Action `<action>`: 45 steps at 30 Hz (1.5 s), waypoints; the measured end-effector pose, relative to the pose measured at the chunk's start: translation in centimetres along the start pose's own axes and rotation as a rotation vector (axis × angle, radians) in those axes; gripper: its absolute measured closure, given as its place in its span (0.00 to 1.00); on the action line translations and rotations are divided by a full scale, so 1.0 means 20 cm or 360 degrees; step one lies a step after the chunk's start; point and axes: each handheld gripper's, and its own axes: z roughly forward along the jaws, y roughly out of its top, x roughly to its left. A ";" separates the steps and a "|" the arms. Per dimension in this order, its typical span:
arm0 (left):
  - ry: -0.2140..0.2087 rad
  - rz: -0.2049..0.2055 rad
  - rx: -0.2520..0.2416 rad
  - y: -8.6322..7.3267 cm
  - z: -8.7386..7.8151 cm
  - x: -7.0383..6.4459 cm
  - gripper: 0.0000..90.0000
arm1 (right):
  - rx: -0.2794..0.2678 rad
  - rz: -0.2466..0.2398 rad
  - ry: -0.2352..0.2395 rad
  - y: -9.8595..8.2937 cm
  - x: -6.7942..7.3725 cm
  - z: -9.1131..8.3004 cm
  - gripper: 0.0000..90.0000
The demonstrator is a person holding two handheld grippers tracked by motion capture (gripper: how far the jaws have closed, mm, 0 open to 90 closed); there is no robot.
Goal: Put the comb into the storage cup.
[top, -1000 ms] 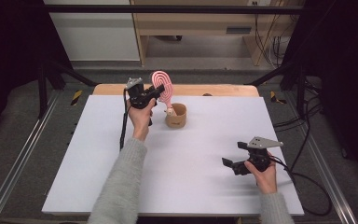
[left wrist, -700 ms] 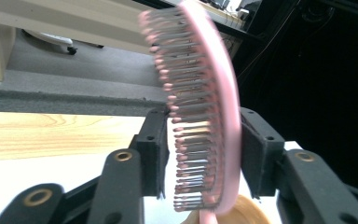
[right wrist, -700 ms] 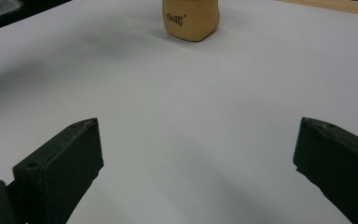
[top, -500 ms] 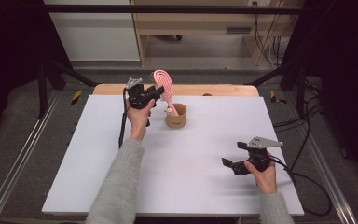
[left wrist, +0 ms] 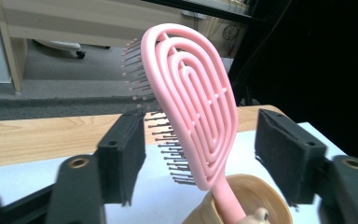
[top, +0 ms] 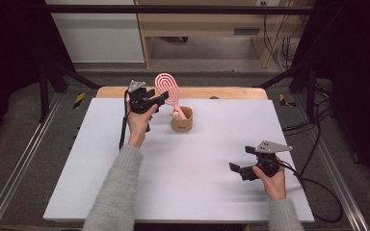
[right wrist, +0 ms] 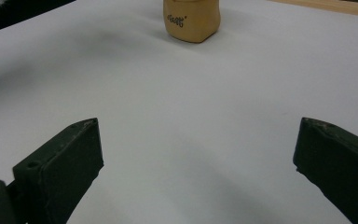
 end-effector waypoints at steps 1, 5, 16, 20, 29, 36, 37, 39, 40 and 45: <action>-0.0002 0.0013 0.0005 0.00 -0.01 0.00 0.33 | 0.0000 0.0000 -0.0001 0.00 0.00 0.00 0.02; -0.0048 0.0044 0.0029 0.01 -0.05 0.01 0.27 | -0.0005 0.0006 0.0001 0.00 0.00 0.00 0.02; -0.0116 0.0118 0.0031 0.03 -0.17 -0.04 0.12 | -0.0016 0.0000 0.0007 0.00 0.00 0.00 0.01; -0.0161 0.0138 0.0024 0.03 -0.21 -0.05 0.08 | -0.0017 -0.0003 0.0004 0.00 0.00 0.00 0.01; -0.0251 0.0190 0.0053 0.03 -0.31 -0.07 0.02 | -0.0017 -0.0005 0.0000 0.00 0.00 0.00 0.01; -0.0314 0.0266 0.0060 0.00 -0.41 -0.08 0.01 | -0.0014 -0.0006 -0.0004 0.00 0.00 0.00 0.01; -0.0319 0.0271 0.0056 -0.01 -0.42 -0.08 0.01 | -0.0012 -0.0007 -0.0005 0.00 0.00 0.00 0.01; -0.0332 0.0267 0.0048 -0.02 -0.44 -0.08 0.01 | -0.0011 -0.0009 -0.0007 0.00 0.00 0.00 0.01; -0.0338 0.0269 0.0047 -0.03 -0.46 -0.08 0.01 | -0.0011 -0.0009 -0.0007 0.00 0.00 0.00 0.01; -0.0391 0.0276 0.0061 -0.10 -0.51 -0.08 0.01 | -0.0015 -0.0009 -0.0006 0.00 0.00 0.00 0.01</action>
